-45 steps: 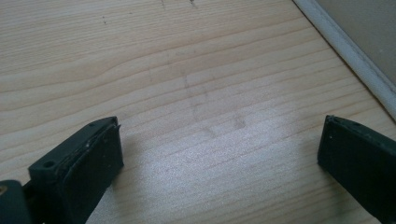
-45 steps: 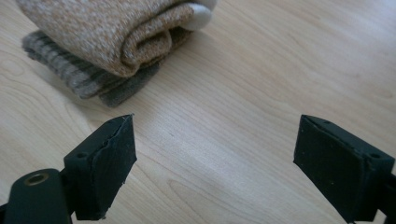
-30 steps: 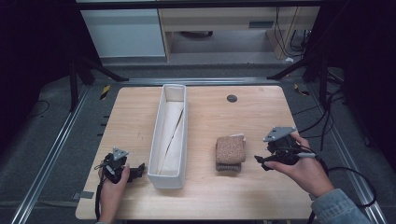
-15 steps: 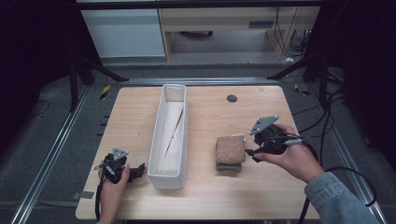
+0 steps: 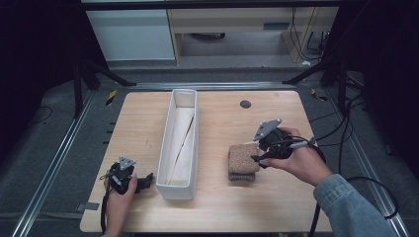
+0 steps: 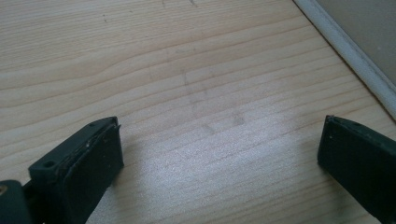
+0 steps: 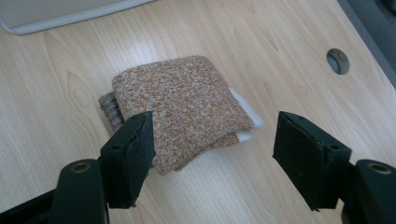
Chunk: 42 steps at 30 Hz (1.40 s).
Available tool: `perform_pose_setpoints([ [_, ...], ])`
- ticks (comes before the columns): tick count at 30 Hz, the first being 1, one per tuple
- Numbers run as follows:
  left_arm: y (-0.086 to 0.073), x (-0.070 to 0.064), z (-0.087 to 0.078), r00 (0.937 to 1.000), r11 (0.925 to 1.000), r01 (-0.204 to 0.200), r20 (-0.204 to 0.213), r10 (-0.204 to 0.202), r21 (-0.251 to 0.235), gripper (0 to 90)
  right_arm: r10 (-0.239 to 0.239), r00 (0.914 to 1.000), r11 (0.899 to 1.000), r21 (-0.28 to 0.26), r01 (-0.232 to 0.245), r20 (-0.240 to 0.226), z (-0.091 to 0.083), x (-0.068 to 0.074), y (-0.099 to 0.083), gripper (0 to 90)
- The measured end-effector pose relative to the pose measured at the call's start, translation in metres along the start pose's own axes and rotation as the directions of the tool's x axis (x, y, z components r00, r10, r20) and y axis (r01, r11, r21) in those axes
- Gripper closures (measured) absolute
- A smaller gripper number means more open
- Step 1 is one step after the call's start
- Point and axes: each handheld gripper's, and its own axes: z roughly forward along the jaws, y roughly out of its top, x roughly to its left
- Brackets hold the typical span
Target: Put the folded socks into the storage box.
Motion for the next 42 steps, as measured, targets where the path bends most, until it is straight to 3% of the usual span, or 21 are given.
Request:
perform_pose_setpoints([
  [10,-0.001,0.000,0.000,1.0000,1.0000,0.000,0.000,0.000,0.000,0.0,-0.071,0.9961,0.997,0.022,0.072,-0.053,0.021,0.017,0.000,41.6],
  [20,-0.001,0.000,-0.001,1.0000,1.0000,-0.001,-0.001,0.001,0.001,0.0,-0.182,0.9780,0.981,0.056,0.188,-0.103,0.042,0.040,0.000,56.0],
  [30,-0.001,0.000,-0.001,1.0000,1.0000,0.000,-0.001,0.000,0.000,0.0,-0.240,0.9643,0.966,0.074,0.249,-0.111,0.054,0.050,0.006,53.2],
  [42,-0.001,0.000,-0.001,1.0000,1.0000,-0.001,-0.001,0.001,0.000,0.0,-0.246,0.9619,0.962,0.087,0.257,-0.119,0.059,0.051,0.006,44.5],
])
